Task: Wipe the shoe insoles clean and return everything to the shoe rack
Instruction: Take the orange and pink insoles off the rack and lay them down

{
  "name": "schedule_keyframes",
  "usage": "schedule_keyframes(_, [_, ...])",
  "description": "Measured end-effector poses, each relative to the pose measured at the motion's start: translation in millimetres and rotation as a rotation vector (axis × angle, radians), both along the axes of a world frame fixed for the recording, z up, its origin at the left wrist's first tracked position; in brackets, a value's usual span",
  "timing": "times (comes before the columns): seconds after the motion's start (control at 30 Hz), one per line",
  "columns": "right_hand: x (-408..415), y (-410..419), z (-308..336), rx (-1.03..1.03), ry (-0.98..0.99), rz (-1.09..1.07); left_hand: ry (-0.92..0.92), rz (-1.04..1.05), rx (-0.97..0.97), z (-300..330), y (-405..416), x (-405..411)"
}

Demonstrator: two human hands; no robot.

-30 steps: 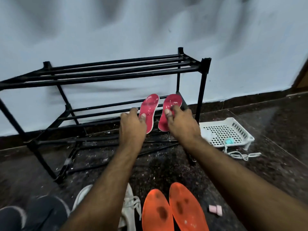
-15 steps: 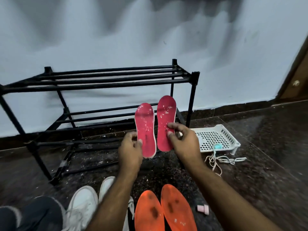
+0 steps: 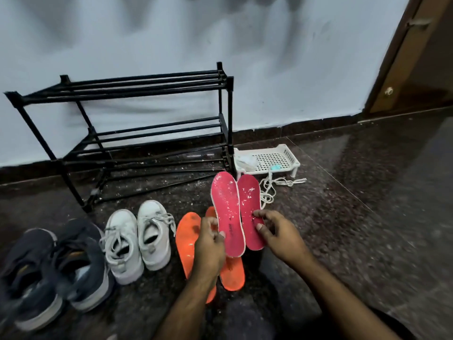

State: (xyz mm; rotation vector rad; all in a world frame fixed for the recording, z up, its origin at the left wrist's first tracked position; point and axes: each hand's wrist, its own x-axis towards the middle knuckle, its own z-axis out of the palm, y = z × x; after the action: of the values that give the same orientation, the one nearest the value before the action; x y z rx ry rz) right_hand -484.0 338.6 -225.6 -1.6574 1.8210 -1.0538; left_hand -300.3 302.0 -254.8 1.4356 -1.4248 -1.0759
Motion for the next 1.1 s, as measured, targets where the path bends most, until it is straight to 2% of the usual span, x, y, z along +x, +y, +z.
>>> schedule_keyframes(0.13, [-27, 20, -24, 0.107, -0.054, -0.100, -0.055, -0.074, 0.092, -18, 29, -26])
schedule_keyframes(0.23, [-40, 27, -36, 0.267, -0.078, -0.196, -0.107, -0.108, 0.152, -30, 43, -45])
schedule_keyframes(0.47, [-49, 29, -44, 0.574, 0.129, -0.230, -0.220, -0.112, 0.207, -53, 72, -58])
schedule_keyframes(0.63, [-43, 18, -49, 0.737, 0.239, -0.106, -0.230, -0.086, 0.351, -79, 89, -47])
schedule_keyframes(0.87, [-41, -3, -51, 0.803, 0.298, -0.050, -0.138, -0.045, 0.374, -87, 70, -57])
schedule_keyframes(1.1, [-49, -22, -55, 0.783, 0.310, -0.092, -0.098, -0.041, 0.303, -88, 36, -67])
